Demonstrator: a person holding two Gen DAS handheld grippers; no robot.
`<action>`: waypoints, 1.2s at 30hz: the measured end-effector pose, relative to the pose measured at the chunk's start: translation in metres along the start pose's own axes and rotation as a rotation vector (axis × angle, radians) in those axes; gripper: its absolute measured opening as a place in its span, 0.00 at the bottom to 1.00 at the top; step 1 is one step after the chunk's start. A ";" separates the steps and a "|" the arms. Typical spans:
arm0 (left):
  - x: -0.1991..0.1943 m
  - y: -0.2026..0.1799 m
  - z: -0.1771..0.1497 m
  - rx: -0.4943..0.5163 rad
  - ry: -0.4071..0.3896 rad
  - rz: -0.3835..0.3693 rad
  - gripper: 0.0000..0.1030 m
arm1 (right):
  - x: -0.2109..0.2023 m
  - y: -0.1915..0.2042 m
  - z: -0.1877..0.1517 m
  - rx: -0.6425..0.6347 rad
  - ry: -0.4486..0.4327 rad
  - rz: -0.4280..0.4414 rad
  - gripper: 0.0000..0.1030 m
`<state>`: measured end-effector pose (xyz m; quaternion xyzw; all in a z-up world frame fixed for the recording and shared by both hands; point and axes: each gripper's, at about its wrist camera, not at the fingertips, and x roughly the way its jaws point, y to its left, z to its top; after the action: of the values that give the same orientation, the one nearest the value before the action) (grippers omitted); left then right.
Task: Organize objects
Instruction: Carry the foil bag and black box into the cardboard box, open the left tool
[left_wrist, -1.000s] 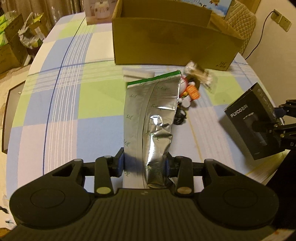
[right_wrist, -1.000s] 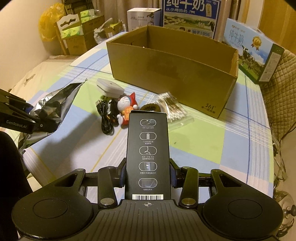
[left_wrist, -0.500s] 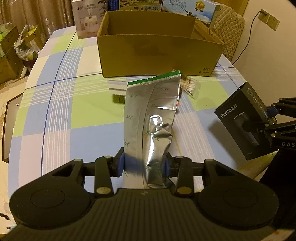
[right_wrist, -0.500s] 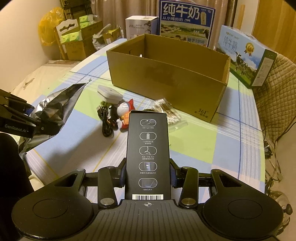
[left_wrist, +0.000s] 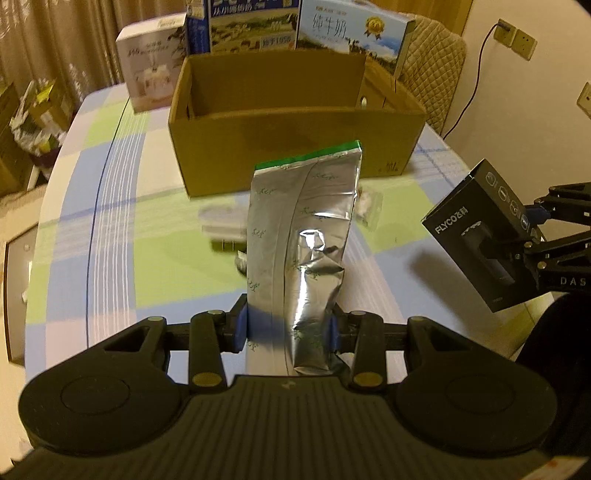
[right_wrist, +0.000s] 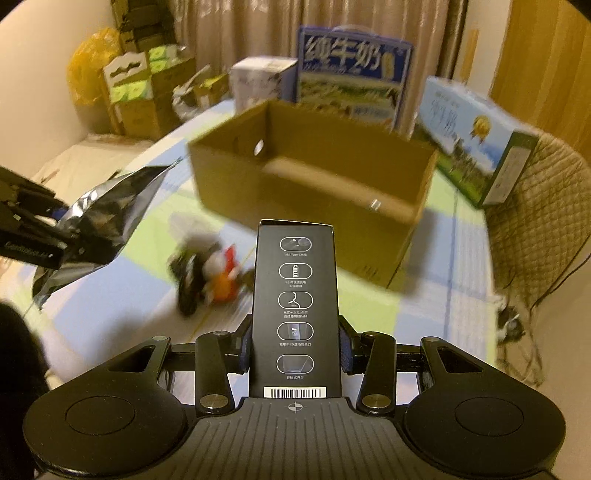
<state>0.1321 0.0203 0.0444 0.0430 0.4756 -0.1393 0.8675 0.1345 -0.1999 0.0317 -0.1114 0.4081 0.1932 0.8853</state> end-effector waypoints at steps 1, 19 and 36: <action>-0.001 0.001 0.007 0.007 -0.007 0.001 0.34 | 0.000 -0.005 0.008 0.002 -0.009 -0.005 0.39; 0.024 0.027 0.184 0.068 -0.086 0.026 0.34 | 0.054 -0.076 0.168 0.086 -0.070 -0.037 0.39; 0.093 0.044 0.234 0.045 -0.042 0.002 0.34 | 0.110 -0.098 0.187 0.170 -0.052 -0.042 0.39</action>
<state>0.3820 -0.0044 0.0912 0.0600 0.4539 -0.1499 0.8763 0.3690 -0.1944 0.0718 -0.0393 0.3975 0.1423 0.9057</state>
